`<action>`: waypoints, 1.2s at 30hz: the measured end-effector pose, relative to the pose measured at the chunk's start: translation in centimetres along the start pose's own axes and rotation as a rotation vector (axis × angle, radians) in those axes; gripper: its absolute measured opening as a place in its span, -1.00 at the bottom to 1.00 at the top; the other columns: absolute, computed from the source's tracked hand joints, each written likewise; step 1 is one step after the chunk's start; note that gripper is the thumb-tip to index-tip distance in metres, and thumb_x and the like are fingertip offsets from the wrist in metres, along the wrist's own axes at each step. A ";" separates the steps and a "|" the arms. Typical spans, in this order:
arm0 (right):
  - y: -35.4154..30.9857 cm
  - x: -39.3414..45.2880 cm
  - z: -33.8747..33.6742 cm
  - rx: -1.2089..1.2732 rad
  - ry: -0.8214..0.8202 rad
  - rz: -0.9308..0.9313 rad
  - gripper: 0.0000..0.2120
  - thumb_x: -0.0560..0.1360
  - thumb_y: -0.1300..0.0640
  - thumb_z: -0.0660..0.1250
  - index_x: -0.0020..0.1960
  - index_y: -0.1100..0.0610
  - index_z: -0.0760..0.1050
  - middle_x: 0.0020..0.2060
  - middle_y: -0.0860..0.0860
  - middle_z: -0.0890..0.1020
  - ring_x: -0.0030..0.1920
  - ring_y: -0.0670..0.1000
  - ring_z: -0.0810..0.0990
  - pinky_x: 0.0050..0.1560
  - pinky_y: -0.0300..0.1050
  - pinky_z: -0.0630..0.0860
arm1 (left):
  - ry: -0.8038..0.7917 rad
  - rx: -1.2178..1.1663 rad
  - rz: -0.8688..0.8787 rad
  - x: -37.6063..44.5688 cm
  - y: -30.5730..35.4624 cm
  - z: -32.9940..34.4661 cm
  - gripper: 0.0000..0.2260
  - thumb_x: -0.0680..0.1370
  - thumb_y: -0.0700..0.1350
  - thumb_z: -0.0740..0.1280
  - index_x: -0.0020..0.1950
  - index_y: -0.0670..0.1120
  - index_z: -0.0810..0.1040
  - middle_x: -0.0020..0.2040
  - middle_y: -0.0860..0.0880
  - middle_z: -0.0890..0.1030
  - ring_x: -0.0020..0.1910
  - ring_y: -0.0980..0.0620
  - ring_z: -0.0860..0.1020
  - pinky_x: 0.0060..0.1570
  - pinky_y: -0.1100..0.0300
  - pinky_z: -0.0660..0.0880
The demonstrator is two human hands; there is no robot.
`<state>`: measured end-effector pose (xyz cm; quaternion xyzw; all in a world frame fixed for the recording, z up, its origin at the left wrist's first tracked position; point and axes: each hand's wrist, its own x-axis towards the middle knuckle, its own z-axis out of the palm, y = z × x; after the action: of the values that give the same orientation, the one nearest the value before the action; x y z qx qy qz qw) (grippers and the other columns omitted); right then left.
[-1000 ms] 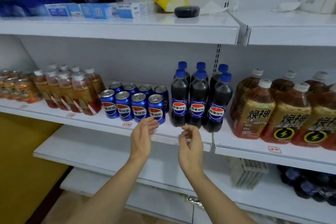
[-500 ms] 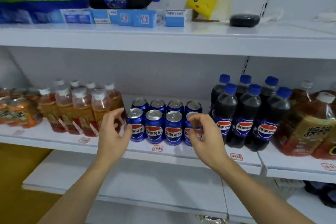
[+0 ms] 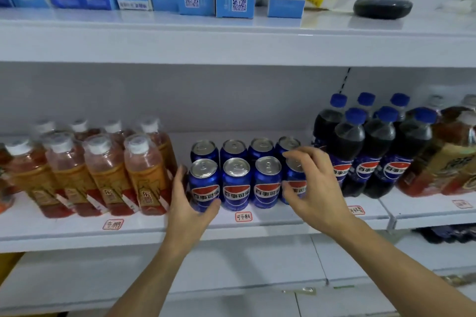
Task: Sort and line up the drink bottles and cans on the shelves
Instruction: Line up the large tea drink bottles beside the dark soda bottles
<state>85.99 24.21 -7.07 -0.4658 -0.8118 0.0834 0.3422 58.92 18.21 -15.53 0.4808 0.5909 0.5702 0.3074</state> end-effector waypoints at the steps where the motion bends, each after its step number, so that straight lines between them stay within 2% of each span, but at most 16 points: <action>1: -0.9 0.6 0.1 0.003 0.005 -0.038 -0.46 0.46 0.09 0.49 0.40 0.03 0.44 0.33 -0.03 0.42 0.35 -0.02 0.37 0.32 -0.10 0.42 | -0.003 -0.062 0.013 0.1 0.1 0.1 -0.10 0.45 0.11 0.53 0.64 0.18 0.06 0.57 0.14 0.31 0.48 0.22 0.38 0.37 0.17 0.44; 2: -1.8 1.5 0.3 0.004 -0.008 -0.068 -0.50 0.48 0.09 0.46 0.39 0.04 0.44 0.31 -0.02 0.44 0.34 0.00 0.39 0.31 -0.07 0.43 | 0.004 -0.136 0.020 0.3 0.2 0.2 -0.14 0.46 0.22 0.43 0.66 0.14 0.07 0.58 0.13 0.30 0.48 0.22 0.37 0.36 0.22 0.44; 4: -3.7 4.1 1.2 0.000 -0.084 -0.086 -0.56 0.53 0.10 0.39 0.39 0.05 0.45 0.33 0.01 0.48 0.32 0.05 0.43 0.30 -0.03 0.43 | 0.045 -0.307 -0.004 1.3 0.4 0.5 -0.23 0.51 0.32 0.28 0.65 0.09 0.14 0.59 0.08 0.32 0.50 0.14 0.38 0.41 0.12 0.43; 7: -5.5 7.9 2.8 -0.012 -0.198 -0.096 -0.57 0.57 0.15 0.34 0.43 0.06 0.44 0.37 0.05 0.50 0.31 0.09 0.49 0.29 0.02 0.49 | 0.086 -0.503 -0.119 3.1 0.5 1.0 -0.40 0.61 0.28 0.21 0.60 0.05 0.32 0.47 -0.04 0.50 0.42 -0.06 0.51 0.31 -0.02 0.54; 10: -6.3 11.0 4.3 0.015 -0.355 -0.117 -0.57 0.62 0.22 0.26 0.48 0.09 0.40 0.42 0.07 0.46 0.33 0.07 0.48 0.34 -0.04 0.46 | 0.110 -0.511 -0.152 3.7 0.4 1.3 -0.47 0.65 0.23 0.09 0.56 0.02 0.37 0.42 -0.05 0.55 0.37 -0.06 0.55 0.14 0.18 0.61; 12: -7.2 12.9 5.1 0.026 -0.472 -0.093 -0.59 0.66 0.22 0.21 0.49 0.05 0.38 0.46 0.03 0.44 0.41 0.05 0.43 0.36 -0.10 0.39 | 0.103 -0.497 -0.140 3.7 0.0 1.3 -0.45 0.66 0.24 0.05 0.57 -0.01 0.37 0.42 -0.05 0.56 0.36 -0.02 0.56 0.17 0.19 0.60; 14: -7.8 14.0 5.8 0.037 -0.493 -0.077 -0.62 0.67 0.22 0.17 0.47 0.03 0.40 0.46 0.01 0.45 0.42 0.03 0.44 0.34 -0.16 0.37 | 0.101 -0.471 -0.145 3.9 -0.3 1.3 -0.45 0.66 0.23 0.03 0.56 0.00 0.37 0.42 -0.05 0.56 0.37 -0.03 0.55 0.19 0.17 0.58; 16: -8.0 14.5 6.3 0.070 -0.467 -0.061 -0.64 0.67 0.23 0.16 0.44 0.04 0.44 0.41 0.01 0.50 0.39 0.01 0.48 0.30 -0.19 0.39 | 0.100 -0.441 -0.151 4.1 -0.6 1.2 -0.45 0.67 0.25 0.04 0.57 0.02 0.37 0.44 -0.05 0.54 0.40 -0.04 0.53 0.17 0.20 0.59; 19: -7.6 13.6 5.6 0.168 -0.401 -0.016 -0.66 0.67 0.24 0.17 0.40 0.04 0.48 0.38 -0.01 0.53 0.35 -0.05 0.50 0.23 -0.28 0.40 | 0.081 -0.434 -0.169 4.0 -0.3 1.0 -0.28 0.54 0.43 0.15 0.57 0.03 0.37 0.45 -0.05 0.53 0.39 -0.04 0.53 0.24 0.10 0.58; 22: -6.5 11.4 3.5 0.327 -0.190 0.016 -0.68 0.66 0.28 0.20 0.34 0.07 0.53 0.31 -0.05 0.59 0.30 -0.13 0.52 0.18 -0.43 0.39 | 0.079 -0.478 -0.190 4.0 -0.2 0.9 -0.33 0.55 0.37 0.14 0.55 0.04 0.39 0.42 -0.05 0.55 0.37 -0.06 0.55 0.31 -0.05 0.54; 24: -5.1 9.7 1.9 0.279 -0.084 -0.024 -0.70 0.65 0.27 0.23 0.33 0.08 0.54 0.28 -0.06 0.59 0.27 -0.12 0.55 0.21 -0.36 0.43 | 0.071 -0.493 -0.194 4.1 -0.3 1.0 -0.38 0.58 0.33 0.11 0.55 0.04 0.39 0.41 -0.04 0.56 0.36 -0.04 0.56 0.31 -0.04 0.54; 26: -3.6 8.4 0.4 0.126 -0.077 -0.068 -0.71 0.64 0.22 0.27 0.35 0.06 0.52 0.29 -0.06 0.57 0.17 -0.04 0.61 0.18 -0.26 0.51 | 0.064 -0.492 -0.182 4.0 -0.4 1.0 -0.39 0.61 0.33 0.10 0.54 0.02 0.40 0.39 -0.04 0.58 0.35 -0.04 0.57 0.30 -0.02 0.56; 29: -2.0 6.9 -2.0 -0.006 -0.086 -0.078 -0.70 0.63 0.22 0.29 0.35 0.07 0.53 0.25 -0.04 0.58 0.06 -0.12 0.57 0.11 -0.29 0.52 | 0.056 -0.488 -0.166 3.8 -0.2 0.9 -0.32 0.55 0.40 0.14 0.54 0.02 0.40 0.38 -0.04 0.59 0.34 -0.04 0.57 0.32 -0.06 0.54; 31: -1.4 5.3 -3.3 0.054 0.053 -0.053 -0.71 0.59 0.32 0.27 0.25 0.12 0.59 0.16 -0.03 0.63 0.09 -0.14 0.59 0.14 -0.23 0.57 | 0.044 -0.483 -0.153 3.6 -0.2 0.8 -0.19 0.46 0.51 0.21 0.55 0.03 0.38 0.41 -0.04 0.57 0.37 -0.05 0.55 0.35 -0.11 0.49; 33: -1.0 2.8 -3.5 0.171 0.258 0.032 -0.74 0.56 0.38 0.25 0.13 0.14 0.60 0.05 -0.03 0.66 0.05 -0.09 0.65 0.09 -0.19 0.62 | 0.022 -0.455 -0.125 3.4 -0.2 0.7 -0.17 0.46 0.53 0.20 0.57 0.04 0.36 0.43 -0.03 0.55 0.39 -0.05 0.53 0.37 -0.13 0.47; 36: -0.5 -1.2 -1.4 0.297 0.396 0.196 -0.70 0.55 0.41 0.29 0.19 0.11 0.54 0.09 -0.02 0.64 0.11 -0.05 0.65 0.09 -0.15 0.63 | 0.015 -0.362 -0.069 2.6 -0.1 0.8 -0.15 0.44 0.54 0.22 0.59 0.08 0.28 0.47 0.01 0.49 0.41 0.02 0.51 0.36 -0.05 0.50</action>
<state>86.92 22.71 -6.30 -0.4942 -0.6588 0.1418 0.5492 58.71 20.87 -15.25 0.3928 0.4969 0.6600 0.4040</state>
